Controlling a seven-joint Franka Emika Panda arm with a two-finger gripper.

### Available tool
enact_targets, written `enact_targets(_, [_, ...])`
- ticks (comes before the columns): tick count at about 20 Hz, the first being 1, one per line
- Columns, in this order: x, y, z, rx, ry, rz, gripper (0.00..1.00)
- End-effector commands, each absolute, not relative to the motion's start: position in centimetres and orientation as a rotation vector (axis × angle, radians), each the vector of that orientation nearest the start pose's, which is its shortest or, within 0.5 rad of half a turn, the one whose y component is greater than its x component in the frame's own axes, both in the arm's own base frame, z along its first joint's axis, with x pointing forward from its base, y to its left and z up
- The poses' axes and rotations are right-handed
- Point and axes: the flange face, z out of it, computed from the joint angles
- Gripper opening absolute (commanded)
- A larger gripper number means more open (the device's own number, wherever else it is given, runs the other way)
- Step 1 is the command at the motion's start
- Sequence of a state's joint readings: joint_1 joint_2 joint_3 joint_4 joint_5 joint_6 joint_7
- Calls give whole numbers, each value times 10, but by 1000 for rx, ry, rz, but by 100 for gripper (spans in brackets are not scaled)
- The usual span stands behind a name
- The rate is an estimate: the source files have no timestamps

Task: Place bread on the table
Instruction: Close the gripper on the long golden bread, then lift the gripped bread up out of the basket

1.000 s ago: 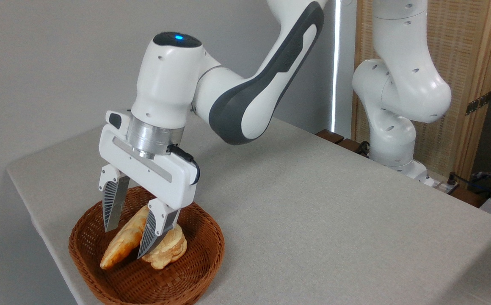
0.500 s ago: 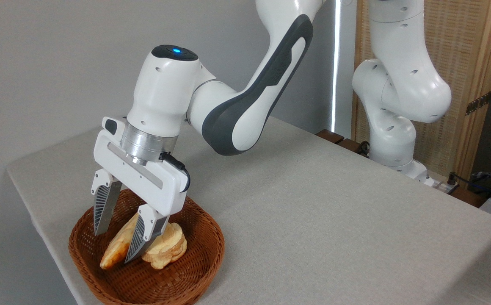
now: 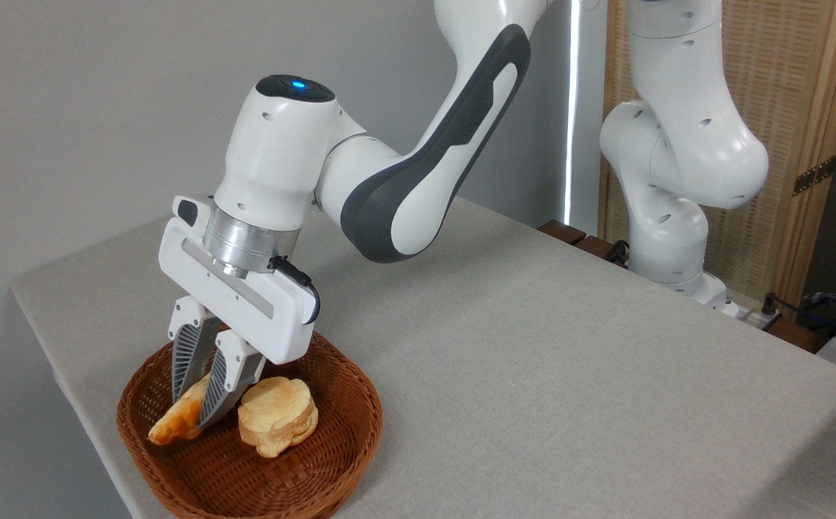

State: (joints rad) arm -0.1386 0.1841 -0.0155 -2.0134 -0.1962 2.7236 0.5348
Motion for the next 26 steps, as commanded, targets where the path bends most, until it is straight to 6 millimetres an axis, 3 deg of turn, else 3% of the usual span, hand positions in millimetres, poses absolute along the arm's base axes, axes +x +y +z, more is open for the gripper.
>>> enact_targets(1, [622,-89,425,-2933,804,-872,19])
enact_targets(10, [621,-88,430,-2932,798,-881,19])
enact_targets(15, [620,-82,443,-2930,775,-902,19])
enact_targets(20, [608,-74,471,-2960,771,-861,21])
enact_targets(26, [583,-44,518,-3016,731,-781,21])
